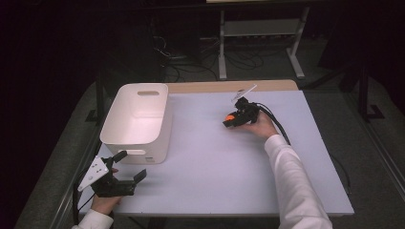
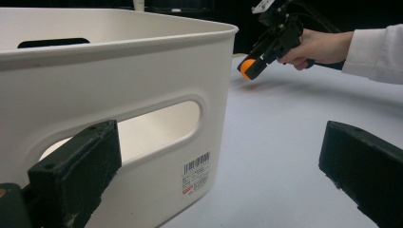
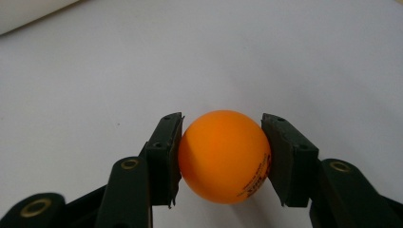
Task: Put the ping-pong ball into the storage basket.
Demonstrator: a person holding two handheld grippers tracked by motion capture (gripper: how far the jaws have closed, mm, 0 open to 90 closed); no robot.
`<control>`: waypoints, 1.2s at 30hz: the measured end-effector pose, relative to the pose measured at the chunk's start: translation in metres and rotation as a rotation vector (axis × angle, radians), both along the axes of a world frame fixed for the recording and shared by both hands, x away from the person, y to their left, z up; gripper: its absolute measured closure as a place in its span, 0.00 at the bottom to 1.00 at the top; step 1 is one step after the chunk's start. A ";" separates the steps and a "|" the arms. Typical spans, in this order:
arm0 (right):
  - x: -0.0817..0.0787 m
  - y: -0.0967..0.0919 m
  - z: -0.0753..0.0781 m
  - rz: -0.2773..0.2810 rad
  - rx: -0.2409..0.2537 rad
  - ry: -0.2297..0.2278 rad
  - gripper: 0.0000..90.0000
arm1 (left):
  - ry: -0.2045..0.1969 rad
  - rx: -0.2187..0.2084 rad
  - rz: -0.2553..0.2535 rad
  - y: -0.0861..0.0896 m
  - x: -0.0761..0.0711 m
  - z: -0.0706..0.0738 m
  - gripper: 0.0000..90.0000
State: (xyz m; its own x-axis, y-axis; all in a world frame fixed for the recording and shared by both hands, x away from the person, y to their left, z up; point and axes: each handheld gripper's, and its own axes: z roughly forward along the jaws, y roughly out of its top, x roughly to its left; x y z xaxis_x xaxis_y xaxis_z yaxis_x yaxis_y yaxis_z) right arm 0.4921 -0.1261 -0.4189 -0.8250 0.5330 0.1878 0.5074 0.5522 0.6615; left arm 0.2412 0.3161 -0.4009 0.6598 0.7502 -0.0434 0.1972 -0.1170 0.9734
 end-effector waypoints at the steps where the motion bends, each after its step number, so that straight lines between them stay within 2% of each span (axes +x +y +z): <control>1: -0.001 0.000 0.001 0.006 0.001 -0.004 0.55 | -0.001 0.003 -0.001 0.000 0.000 0.000 0.00; 8: -0.005 0.000 0.012 0.012 0.011 -0.017 0.55 | -0.001 0.006 -0.002 0.000 0.000 0.000 0.00; 9: -0.006 -0.001 0.014 0.014 -0.003 -0.035 0.55 | 0.000 0.003 -0.001 0.000 0.000 0.000 0.00; 11: -0.008 -0.001 0.018 0.012 0.010 -0.023 0.55 | 0.001 0.007 -0.002 0.000 0.000 0.000 0.00; 17: -0.011 -0.005 0.027 0.012 0.010 -0.044 0.55 | 0.002 0.012 -0.003 0.000 0.000 0.000 0.00; 21: -0.016 -0.005 0.033 0.012 0.018 -0.039 0.55 | 0.002 0.011 -0.003 0.000 0.000 0.000 0.00; 23: -0.017 -0.005 0.036 0.022 0.006 -0.054 0.55 | 0.001 0.008 -0.004 0.000 0.000 0.000 0.00; 24: -0.018 -0.004 0.037 0.026 0.020 -0.041 0.55 | 0.001 0.008 -0.004 0.000 0.000 0.000 0.00; 28: -0.020 -0.002 0.041 0.034 0.019 -0.043 0.55 | 0.001 0.004 -0.004 -0.001 0.000 0.000 0.00; 31: -0.021 -0.002 0.048 0.055 0.002 -0.069 0.55 | 0.002 0.002 -0.004 -0.001 0.000 0.000 0.00; 36: -0.025 0.000 0.059 0.064 0.011 -0.083 0.55 | 0.001 0.007 -0.007 -0.001 0.000 0.000 0.00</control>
State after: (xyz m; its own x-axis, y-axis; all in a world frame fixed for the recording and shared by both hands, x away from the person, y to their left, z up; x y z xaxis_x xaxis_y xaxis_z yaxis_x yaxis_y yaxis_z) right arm 0.4671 -0.1257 -0.3603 -0.8704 0.4768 0.1232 0.4146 0.5745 0.7057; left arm 0.2410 0.3153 -0.4004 0.6647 0.7461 -0.0387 0.1974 -0.1254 0.9723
